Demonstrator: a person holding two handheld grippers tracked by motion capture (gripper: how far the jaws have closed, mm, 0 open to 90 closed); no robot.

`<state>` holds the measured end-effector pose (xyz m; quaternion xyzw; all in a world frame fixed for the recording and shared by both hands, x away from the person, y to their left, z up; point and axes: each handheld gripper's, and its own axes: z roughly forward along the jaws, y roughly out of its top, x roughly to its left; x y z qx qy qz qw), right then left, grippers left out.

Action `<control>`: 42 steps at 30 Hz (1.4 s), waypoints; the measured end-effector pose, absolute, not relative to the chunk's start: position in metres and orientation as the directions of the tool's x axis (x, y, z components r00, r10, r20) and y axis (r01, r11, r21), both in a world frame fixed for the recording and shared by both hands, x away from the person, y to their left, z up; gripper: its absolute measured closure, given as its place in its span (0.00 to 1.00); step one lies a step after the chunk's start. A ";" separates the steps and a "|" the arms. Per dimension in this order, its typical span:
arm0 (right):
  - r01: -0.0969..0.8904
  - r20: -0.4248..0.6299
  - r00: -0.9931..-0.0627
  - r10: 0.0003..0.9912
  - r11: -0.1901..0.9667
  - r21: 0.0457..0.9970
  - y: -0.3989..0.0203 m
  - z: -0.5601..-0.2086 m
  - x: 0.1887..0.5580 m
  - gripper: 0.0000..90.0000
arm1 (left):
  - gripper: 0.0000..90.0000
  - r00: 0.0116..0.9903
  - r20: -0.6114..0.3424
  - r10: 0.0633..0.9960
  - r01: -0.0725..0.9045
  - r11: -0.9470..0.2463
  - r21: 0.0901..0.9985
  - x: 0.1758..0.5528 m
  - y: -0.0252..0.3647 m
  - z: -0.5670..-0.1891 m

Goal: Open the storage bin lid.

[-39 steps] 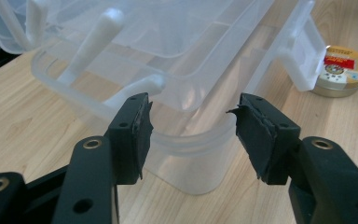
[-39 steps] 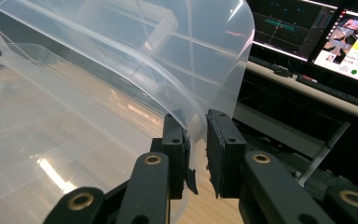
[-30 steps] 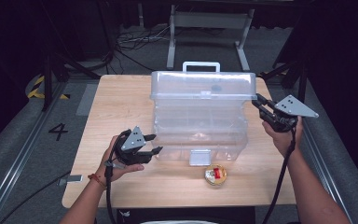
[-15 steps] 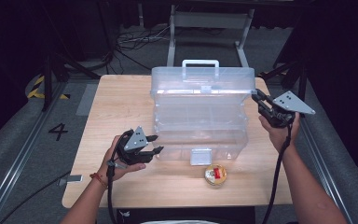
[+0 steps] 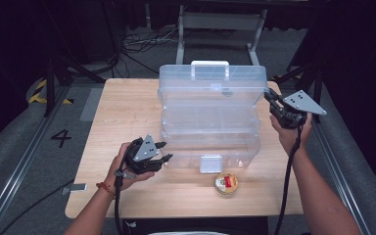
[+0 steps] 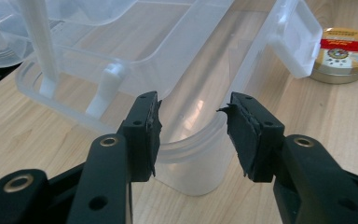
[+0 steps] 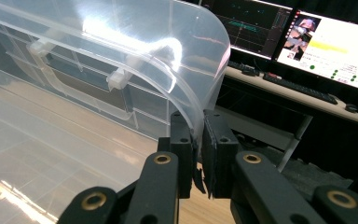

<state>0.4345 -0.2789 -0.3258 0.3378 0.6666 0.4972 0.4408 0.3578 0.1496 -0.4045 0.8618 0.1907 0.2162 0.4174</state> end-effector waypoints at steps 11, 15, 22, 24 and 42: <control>0.028 -0.246 -0.391 0.887 0.279 0.960 -0.275 -0.322 0.440 0.93 | 0.66 0.838 0.208 0.505 0.155 -0.584 0.797 0.363 0.147 -0.405; 0.035 -0.249 -0.390 0.887 0.284 0.958 -0.275 -0.320 0.443 0.93 | 0.68 0.854 0.203 0.480 0.152 -0.603 0.783 0.366 0.141 -0.406; 0.044 -0.242 -0.389 0.889 0.281 0.959 -0.274 -0.317 0.448 0.93 | 0.69 0.875 0.183 0.448 0.160 -0.626 0.763 0.372 0.136 -0.404; 0.047 -0.240 -0.388 0.890 0.279 0.959 -0.274 -0.316 0.449 0.93 | 0.69 0.878 0.181 0.443 0.162 -0.631 0.759 0.373 0.136 -0.404; 0.065 -0.230 -0.369 0.900 0.272 0.960 -0.271 -0.310 0.464 0.95 | 0.67 0.892 0.191 0.410 0.160 -0.681 0.715 0.379 0.126 -0.410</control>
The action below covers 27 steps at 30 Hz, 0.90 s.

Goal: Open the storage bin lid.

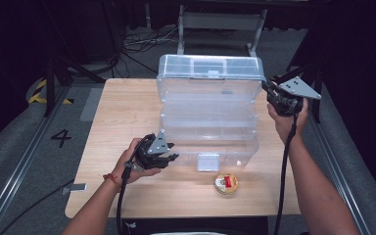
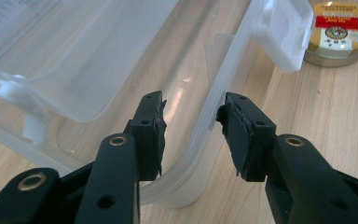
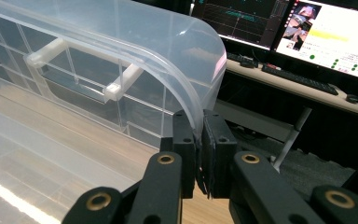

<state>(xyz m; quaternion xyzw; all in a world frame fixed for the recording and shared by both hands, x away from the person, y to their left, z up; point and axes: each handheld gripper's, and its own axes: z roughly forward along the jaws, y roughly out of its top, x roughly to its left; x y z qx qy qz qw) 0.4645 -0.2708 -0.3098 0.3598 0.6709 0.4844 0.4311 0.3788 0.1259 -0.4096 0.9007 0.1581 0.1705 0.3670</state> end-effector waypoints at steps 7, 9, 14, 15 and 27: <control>0.083 -0.208 -0.364 0.908 0.254 0.964 -0.270 -0.306 0.474 0.95 | 0.69 0.896 0.193 0.399 0.143 -0.672 0.727 0.380 0.126 -0.412; 0.087 -0.202 -0.362 0.910 0.249 0.965 -0.269 -0.306 0.476 0.95 | 0.69 0.899 0.188 0.396 0.142 -0.669 0.729 0.381 0.126 -0.413; 0.104 -0.178 -0.360 0.916 0.229 0.968 -0.269 -0.304 0.483 0.95 | 0.70 0.902 0.191 0.388 0.135 -0.672 0.728 0.382 0.125 -0.413; 0.105 -0.176 -0.360 0.916 0.228 0.968 -0.269 -0.303 0.485 0.95 | 0.70 0.901 0.193 0.388 0.134 -0.673 0.727 0.382 0.125 -0.413; 0.138 -0.134 -0.377 0.916 0.199 0.970 -0.271 -0.300 0.503 0.95 | 0.71 0.898 0.208 0.389 0.135 -0.691 0.710 0.382 0.122 -0.413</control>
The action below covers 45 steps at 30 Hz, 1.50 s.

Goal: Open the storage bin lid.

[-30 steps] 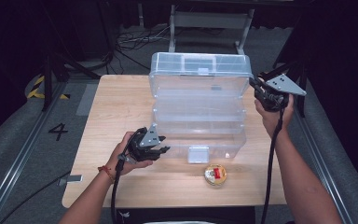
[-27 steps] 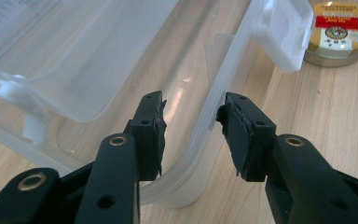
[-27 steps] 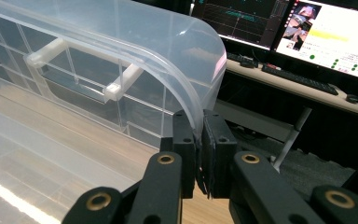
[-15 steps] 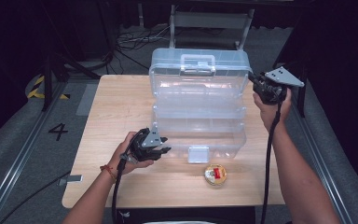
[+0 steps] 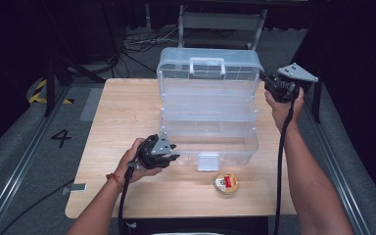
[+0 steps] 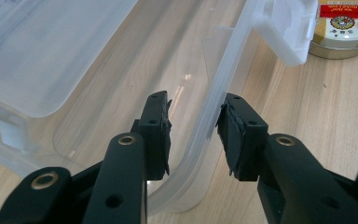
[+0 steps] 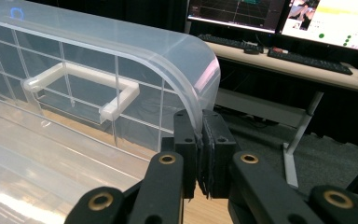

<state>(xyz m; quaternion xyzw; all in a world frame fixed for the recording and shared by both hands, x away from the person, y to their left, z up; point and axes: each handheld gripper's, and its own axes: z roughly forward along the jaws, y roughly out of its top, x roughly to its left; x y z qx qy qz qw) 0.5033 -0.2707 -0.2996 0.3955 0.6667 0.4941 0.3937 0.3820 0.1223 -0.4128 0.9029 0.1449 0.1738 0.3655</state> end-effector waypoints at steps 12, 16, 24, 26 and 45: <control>0.180 -0.121 -0.386 0.915 0.203 0.963 -0.270 -0.294 0.521 0.95 | 0.72 0.900 0.207 0.383 0.127 -0.686 0.716 0.383 0.123 -0.414; 0.196 -0.121 -0.387 0.914 0.210 0.958 -0.269 -0.293 0.527 0.95 | 0.72 0.902 0.206 0.379 0.124 -0.686 0.717 0.383 0.123 -0.414; 0.215 -0.128 -0.388 0.913 0.225 0.950 -0.268 -0.291 0.538 0.94 | 0.72 0.902 0.214 0.376 0.119 -0.690 0.714 0.383 0.123 -0.414; 0.219 -0.129 -0.386 0.914 0.227 0.949 -0.267 -0.292 0.541 0.94 | 0.72 0.903 0.218 0.370 0.112 -0.694 0.712 0.383 0.124 -0.414; 0.267 -0.126 -0.370 0.920 0.235 0.934 -0.263 -0.293 0.568 0.94 | 0.73 0.904 0.221 0.366 0.104 -0.690 0.716 0.383 0.124 -0.414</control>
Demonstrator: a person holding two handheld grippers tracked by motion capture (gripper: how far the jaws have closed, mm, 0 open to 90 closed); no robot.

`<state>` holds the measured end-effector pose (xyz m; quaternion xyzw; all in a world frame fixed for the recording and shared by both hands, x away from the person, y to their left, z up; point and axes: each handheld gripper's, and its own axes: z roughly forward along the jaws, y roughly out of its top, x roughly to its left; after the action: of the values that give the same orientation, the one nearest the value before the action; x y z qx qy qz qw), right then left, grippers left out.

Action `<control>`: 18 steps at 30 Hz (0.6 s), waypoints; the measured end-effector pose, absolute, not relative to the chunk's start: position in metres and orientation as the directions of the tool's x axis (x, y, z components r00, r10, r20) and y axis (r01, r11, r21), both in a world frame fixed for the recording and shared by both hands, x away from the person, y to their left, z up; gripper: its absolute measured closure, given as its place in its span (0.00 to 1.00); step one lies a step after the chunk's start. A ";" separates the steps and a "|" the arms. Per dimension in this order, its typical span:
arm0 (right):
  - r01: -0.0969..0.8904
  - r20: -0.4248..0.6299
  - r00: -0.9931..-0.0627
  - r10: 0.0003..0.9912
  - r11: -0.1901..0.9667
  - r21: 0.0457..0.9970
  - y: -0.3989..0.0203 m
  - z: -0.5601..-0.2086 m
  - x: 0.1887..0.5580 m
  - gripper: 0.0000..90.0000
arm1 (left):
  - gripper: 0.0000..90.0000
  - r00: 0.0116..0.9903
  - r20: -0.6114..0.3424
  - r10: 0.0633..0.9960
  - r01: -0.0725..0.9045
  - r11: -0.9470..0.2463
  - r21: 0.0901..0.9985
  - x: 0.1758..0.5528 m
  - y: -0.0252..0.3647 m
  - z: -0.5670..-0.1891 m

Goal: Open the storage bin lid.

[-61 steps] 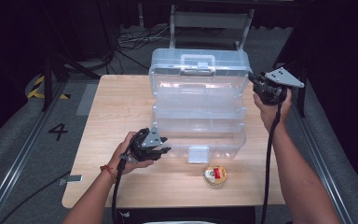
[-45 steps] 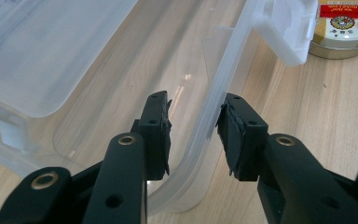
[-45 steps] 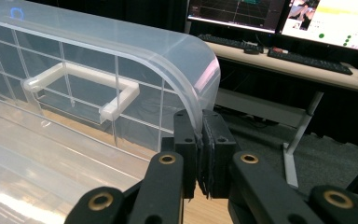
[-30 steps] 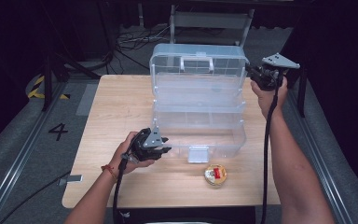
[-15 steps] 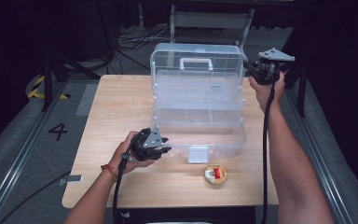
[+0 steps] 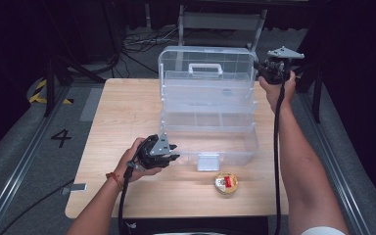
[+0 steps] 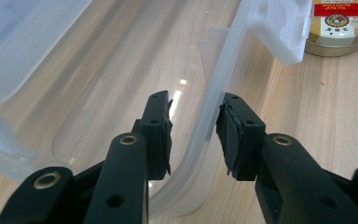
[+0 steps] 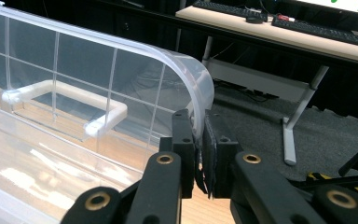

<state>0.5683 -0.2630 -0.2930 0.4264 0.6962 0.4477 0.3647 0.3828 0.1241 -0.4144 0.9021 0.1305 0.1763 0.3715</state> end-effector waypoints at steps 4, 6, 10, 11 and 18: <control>0.276 -0.128 -0.370 0.920 0.240 0.931 -0.263 -0.293 0.573 0.93 | 0.72 0.903 0.221 0.369 0.105 -0.688 0.718 0.382 0.124 -0.415; 0.277 -0.129 -0.372 0.919 0.242 0.930 -0.263 -0.293 0.574 0.93 | 0.72 0.902 0.221 0.370 0.106 -0.688 0.718 0.382 0.124 -0.415; 0.283 -0.126 -0.370 0.920 0.241 0.928 -0.263 -0.295 0.579 0.93 | 0.72 0.901 0.222 0.372 0.106 -0.686 0.720 0.382 0.124 -0.415; 0.283 -0.126 -0.370 0.920 0.241 0.928 -0.263 -0.295 0.579 0.93 | 0.72 0.901 0.222 0.372 0.106 -0.686 0.720 0.382 0.124 -0.415; 0.293 -0.136 -0.378 0.916 0.258 0.921 -0.262 -0.297 0.587 0.93 | 0.72 0.901 0.223 0.372 0.104 -0.685 0.721 0.382 0.124 -0.415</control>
<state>0.5874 -0.2622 -0.2965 0.4270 0.7075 0.4342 0.3585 0.3819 0.1241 -0.4152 0.9002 0.1323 0.1789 0.3745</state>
